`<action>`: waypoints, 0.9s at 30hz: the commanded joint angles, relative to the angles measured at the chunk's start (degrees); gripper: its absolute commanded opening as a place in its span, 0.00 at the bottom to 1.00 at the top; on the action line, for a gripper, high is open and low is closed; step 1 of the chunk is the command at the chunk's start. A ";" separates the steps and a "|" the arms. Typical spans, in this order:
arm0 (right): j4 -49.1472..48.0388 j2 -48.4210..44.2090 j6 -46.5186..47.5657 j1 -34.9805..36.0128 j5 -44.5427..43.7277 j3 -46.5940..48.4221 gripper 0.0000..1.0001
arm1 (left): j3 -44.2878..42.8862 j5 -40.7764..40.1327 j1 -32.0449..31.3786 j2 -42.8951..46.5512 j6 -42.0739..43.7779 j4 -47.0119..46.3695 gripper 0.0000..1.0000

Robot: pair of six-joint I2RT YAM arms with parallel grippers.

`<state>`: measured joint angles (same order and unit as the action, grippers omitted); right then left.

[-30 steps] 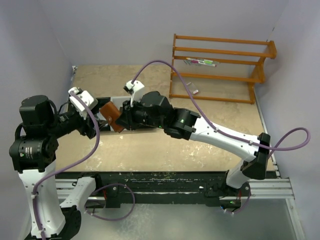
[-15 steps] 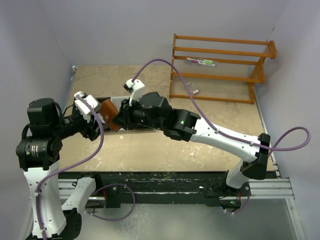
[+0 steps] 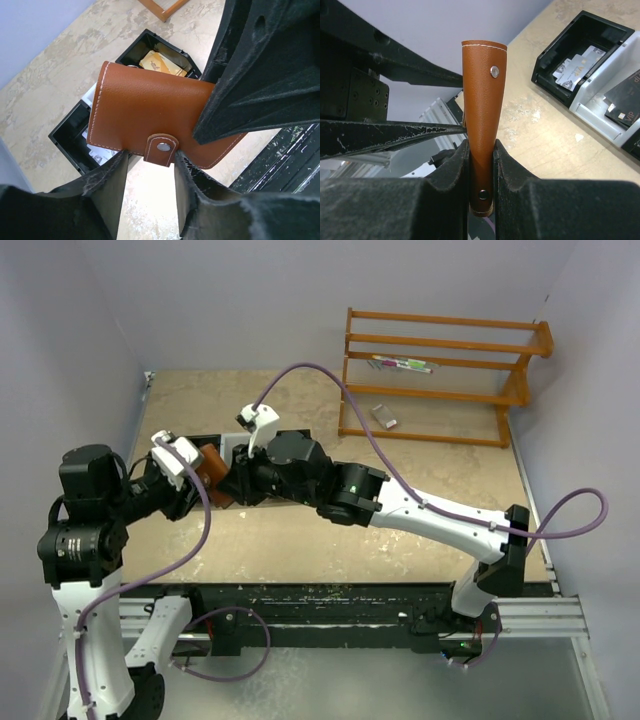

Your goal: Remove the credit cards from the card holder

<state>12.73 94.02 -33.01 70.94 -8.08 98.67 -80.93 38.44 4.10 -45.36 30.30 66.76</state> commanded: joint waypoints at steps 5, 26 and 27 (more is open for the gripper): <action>-6.93 -0.59 -2.41 2.53 1.95 2.67 0.00 | 2.19 -6.23 -0.01 1.73 -2.41 -9.80 0.29; -7.20 -2.12 -5.53 3.07 -4.91 -2.44 0.00 | 4.57 -22.99 -0.05 4.13 -12.45 -18.87 0.00; -7.26 -2.23 -5.54 3.11 -4.93 -2.66 0.00 | 4.56 -21.19 -0.04 4.38 -12.37 -18.57 0.00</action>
<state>4.54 95.31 -38.02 71.77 -15.14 96.51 -75.31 25.65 2.92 -40.47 18.48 55.72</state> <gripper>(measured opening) 0.191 0.184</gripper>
